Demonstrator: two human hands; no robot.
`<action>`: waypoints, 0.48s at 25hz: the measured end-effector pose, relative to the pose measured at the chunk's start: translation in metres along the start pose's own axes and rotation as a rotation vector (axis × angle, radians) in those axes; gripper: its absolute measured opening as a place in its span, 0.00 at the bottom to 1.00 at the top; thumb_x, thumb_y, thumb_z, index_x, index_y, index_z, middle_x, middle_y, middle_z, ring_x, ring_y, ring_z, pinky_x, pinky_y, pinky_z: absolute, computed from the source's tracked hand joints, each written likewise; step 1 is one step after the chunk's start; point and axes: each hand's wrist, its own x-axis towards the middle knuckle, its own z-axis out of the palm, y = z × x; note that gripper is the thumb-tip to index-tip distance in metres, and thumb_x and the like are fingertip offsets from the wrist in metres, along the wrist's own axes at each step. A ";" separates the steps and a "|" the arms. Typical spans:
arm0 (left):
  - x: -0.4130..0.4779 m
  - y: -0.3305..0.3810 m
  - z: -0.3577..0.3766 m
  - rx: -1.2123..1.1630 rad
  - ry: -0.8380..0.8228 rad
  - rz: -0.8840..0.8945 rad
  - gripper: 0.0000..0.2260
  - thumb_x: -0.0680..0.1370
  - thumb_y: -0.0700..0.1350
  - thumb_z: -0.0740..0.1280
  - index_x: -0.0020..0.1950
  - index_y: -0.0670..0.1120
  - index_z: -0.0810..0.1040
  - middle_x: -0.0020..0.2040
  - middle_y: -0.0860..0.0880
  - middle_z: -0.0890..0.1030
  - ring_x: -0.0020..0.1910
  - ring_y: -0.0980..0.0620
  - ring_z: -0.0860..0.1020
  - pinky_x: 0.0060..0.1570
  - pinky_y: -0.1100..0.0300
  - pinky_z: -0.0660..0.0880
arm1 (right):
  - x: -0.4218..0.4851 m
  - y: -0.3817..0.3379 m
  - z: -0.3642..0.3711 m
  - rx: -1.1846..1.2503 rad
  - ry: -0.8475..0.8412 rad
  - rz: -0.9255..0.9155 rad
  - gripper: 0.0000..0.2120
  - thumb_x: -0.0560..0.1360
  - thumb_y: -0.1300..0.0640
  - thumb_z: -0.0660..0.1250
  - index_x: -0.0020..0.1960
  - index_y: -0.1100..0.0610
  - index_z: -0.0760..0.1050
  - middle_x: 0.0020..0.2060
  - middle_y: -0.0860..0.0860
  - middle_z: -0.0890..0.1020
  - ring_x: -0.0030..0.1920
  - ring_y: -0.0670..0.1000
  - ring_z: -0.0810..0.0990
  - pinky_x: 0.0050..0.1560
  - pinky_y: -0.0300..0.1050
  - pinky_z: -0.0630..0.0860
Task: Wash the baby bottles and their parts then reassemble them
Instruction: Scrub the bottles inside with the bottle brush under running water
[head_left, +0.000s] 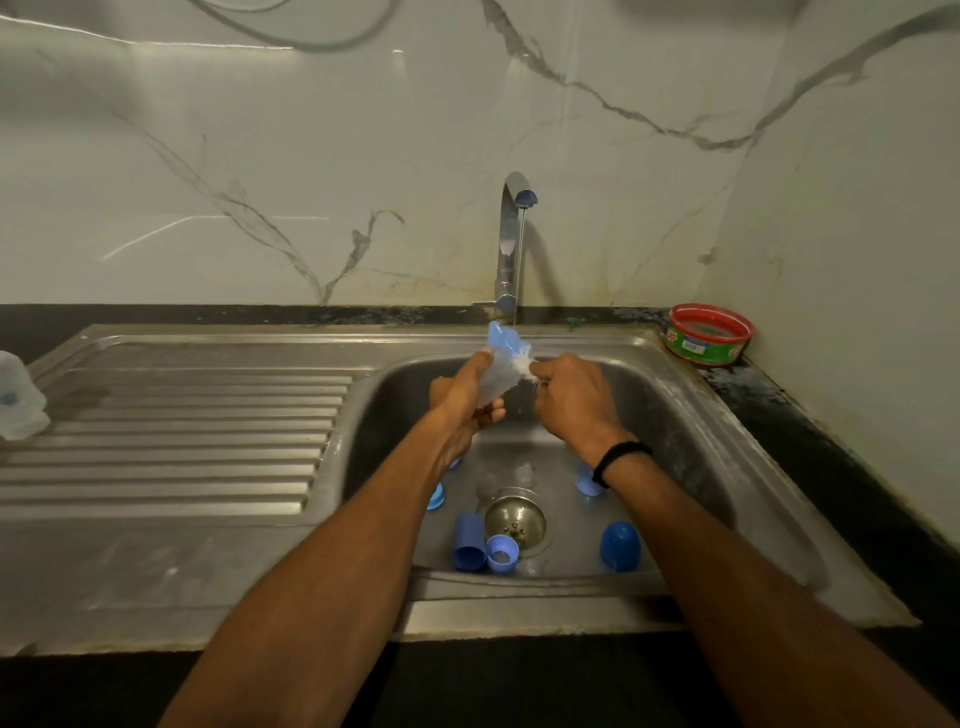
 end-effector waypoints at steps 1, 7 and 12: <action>0.000 0.000 0.000 -0.016 -0.025 -0.017 0.16 0.78 0.54 0.71 0.54 0.44 0.72 0.49 0.39 0.81 0.44 0.46 0.82 0.50 0.50 0.83 | 0.000 -0.001 0.000 0.001 0.003 0.004 0.18 0.77 0.64 0.64 0.64 0.55 0.79 0.51 0.55 0.83 0.51 0.55 0.80 0.47 0.39 0.71; 0.013 0.012 -0.001 -0.142 -0.049 -0.052 0.32 0.77 0.67 0.63 0.64 0.39 0.78 0.54 0.38 0.85 0.50 0.41 0.85 0.56 0.45 0.82 | -0.008 -0.015 0.006 0.032 -0.028 -0.098 0.16 0.78 0.63 0.63 0.64 0.56 0.79 0.55 0.55 0.82 0.56 0.56 0.79 0.50 0.38 0.70; 0.012 0.014 0.003 -0.139 -0.115 -0.037 0.43 0.66 0.73 0.63 0.63 0.38 0.78 0.54 0.37 0.84 0.50 0.42 0.84 0.51 0.51 0.81 | -0.004 -0.013 0.010 0.009 0.021 -0.052 0.15 0.80 0.59 0.63 0.65 0.56 0.77 0.55 0.54 0.81 0.56 0.54 0.79 0.49 0.37 0.70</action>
